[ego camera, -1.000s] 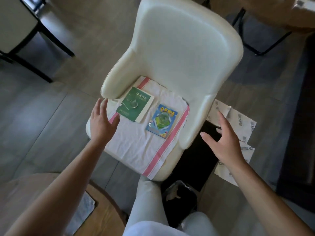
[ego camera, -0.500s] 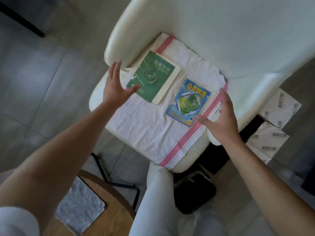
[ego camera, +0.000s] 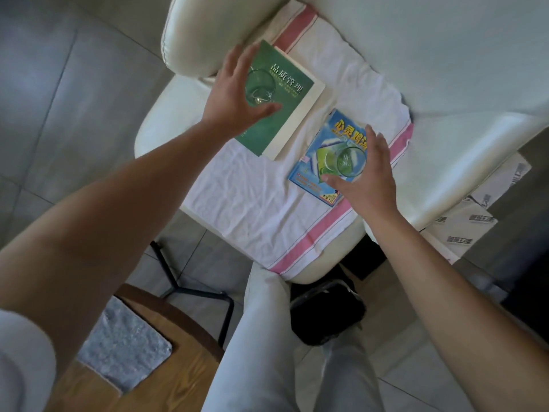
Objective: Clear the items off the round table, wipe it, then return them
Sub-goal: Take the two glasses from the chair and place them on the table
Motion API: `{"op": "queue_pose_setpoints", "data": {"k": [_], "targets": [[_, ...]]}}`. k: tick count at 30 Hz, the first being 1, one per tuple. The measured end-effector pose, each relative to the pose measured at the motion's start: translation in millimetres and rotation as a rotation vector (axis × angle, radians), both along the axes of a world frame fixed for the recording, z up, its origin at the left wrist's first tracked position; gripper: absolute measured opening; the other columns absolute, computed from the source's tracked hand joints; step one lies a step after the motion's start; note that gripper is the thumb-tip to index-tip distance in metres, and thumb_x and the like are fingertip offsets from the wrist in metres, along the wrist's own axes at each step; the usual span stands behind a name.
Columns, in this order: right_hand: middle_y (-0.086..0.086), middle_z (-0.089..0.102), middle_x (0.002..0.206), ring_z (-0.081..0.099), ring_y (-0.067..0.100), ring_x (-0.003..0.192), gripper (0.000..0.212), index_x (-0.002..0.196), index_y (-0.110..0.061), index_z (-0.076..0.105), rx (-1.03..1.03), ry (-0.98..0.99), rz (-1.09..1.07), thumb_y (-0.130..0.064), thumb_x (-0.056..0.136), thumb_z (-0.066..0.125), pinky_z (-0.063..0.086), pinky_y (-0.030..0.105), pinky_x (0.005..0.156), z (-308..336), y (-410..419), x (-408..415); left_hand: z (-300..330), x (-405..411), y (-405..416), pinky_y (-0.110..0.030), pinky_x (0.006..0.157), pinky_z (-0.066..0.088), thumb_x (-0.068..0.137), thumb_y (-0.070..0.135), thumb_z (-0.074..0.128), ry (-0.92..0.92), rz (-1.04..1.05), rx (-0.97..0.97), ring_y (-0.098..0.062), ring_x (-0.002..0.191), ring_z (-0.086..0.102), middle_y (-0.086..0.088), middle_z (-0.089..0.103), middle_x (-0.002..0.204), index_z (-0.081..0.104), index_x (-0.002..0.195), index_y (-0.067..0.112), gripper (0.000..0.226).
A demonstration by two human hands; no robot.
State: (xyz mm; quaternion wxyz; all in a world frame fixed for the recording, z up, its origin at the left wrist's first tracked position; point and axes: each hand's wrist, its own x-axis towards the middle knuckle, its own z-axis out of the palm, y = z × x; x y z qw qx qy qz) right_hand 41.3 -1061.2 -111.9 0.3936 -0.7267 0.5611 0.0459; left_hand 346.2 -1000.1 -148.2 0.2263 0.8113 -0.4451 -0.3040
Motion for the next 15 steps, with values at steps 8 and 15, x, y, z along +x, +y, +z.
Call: {"op": "queue_pose_setpoints", "data": {"k": [8, 15], "targets": [[0.007, 0.024, 0.169, 0.032, 0.028, 0.152, 0.104, 0.158, -0.025, 0.029, -0.031, 0.084, 0.024, -0.033, 0.075, 0.091, 0.045, 0.049, 0.111, -12, 1, -1, -8, -9, -7, -0.03, 0.112, 0.038, 0.072, 0.049, 0.083, 0.064, 0.019, 0.02, -0.027, 0.146, 0.041, -0.013, 0.032, 0.163, 0.023, 0.163, 0.019, 0.113], [0.005, 0.028, 0.167, 0.034, 0.028, 0.151, 0.092, 0.154, -0.033, 0.039, -0.002, 0.098, 0.066, -0.026, 0.077, 0.09, 0.044, 0.045, 0.108, -21, -3, -3, -11, -12, -3, -0.032, 0.107, 0.042, 0.077, 0.041, 0.074, -0.069, 0.043, -0.023, -0.026, 0.131, 0.054, 0.0, 0.062, 0.141, 0.039, 0.156, 0.016, 0.09]]}}
